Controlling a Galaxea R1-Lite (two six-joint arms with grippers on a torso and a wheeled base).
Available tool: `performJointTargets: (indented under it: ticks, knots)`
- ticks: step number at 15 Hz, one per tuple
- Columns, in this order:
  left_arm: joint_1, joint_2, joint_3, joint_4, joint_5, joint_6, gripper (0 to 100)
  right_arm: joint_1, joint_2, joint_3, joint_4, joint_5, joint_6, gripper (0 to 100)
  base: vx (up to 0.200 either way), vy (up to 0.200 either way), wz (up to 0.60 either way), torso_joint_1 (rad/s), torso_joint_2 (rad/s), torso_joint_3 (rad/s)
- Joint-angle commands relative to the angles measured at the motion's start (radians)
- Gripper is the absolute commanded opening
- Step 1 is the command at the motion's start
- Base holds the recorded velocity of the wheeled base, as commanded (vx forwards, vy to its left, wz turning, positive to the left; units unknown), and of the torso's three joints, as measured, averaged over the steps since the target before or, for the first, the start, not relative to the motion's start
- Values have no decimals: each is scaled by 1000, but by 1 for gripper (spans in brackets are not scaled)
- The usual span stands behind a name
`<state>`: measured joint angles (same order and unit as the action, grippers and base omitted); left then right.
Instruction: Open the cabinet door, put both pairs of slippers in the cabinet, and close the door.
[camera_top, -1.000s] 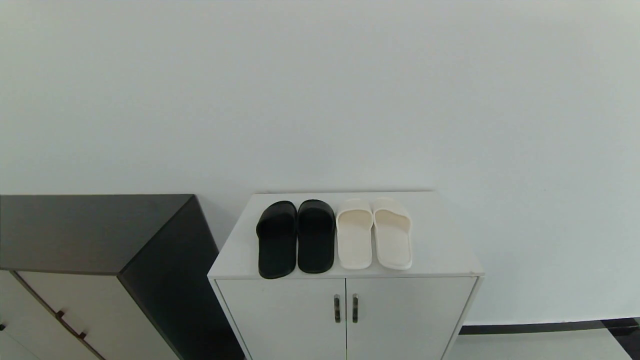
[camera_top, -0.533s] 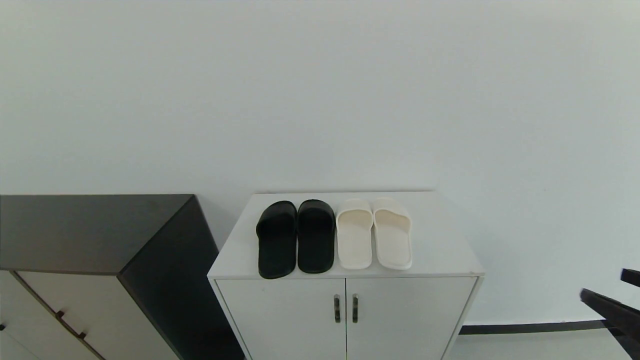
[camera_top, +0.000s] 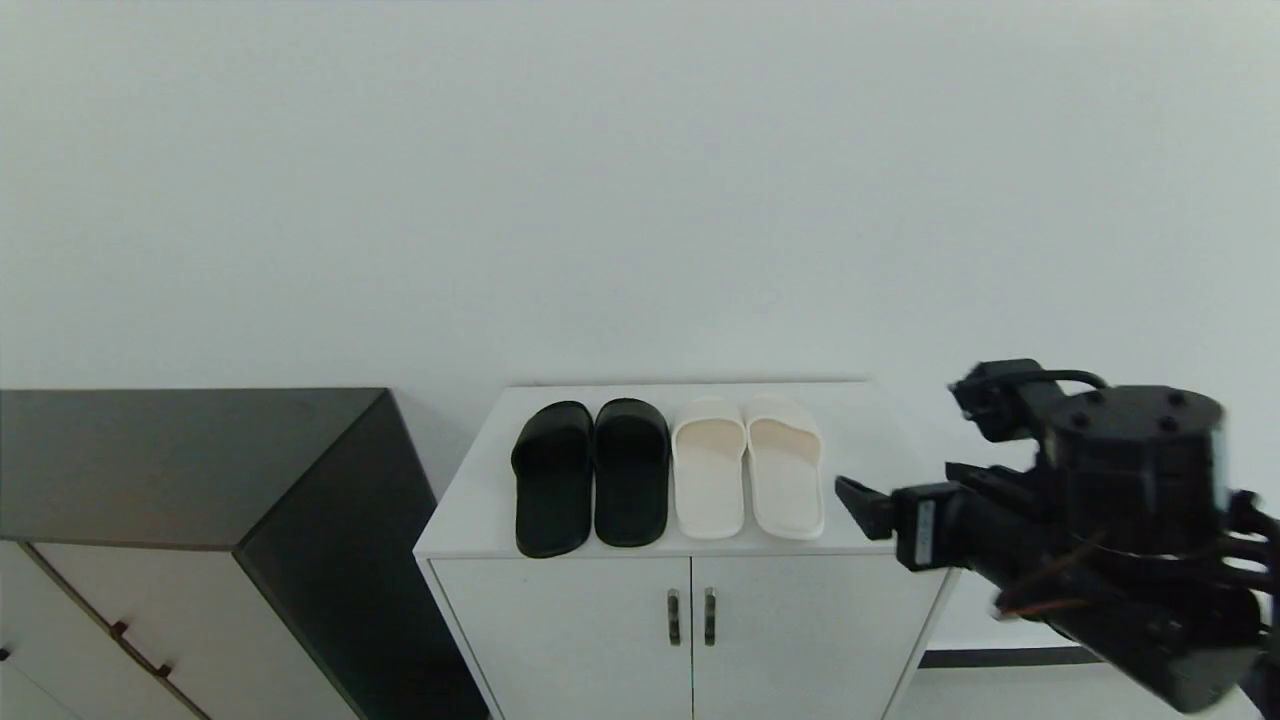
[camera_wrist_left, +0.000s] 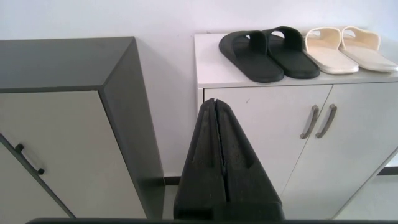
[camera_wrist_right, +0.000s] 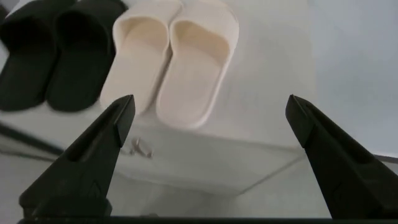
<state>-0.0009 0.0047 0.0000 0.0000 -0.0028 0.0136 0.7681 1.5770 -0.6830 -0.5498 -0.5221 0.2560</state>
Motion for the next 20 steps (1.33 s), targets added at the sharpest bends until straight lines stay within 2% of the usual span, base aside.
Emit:
performJointTargets:
  ticks: [1,6,16,20]
  knots:
    - [-1,5,0,0,0,0,0,20,290,-213,-18,-90,12,100,0,0,0,0,0,0]
    - [-1,3,0,0,1,-1,0,16,521,-444,-47,-95,11,100,0,0,0,0,0,0]
    - [-1,5,0,0,1,-1,0,-44,669,-576,-58,-101,16,100,0,0,0,0,0,0]
    - [-1,5,0,0,1,-1,0,-53,752,-682,-55,-101,28,100,0,0,0,0,0,0]
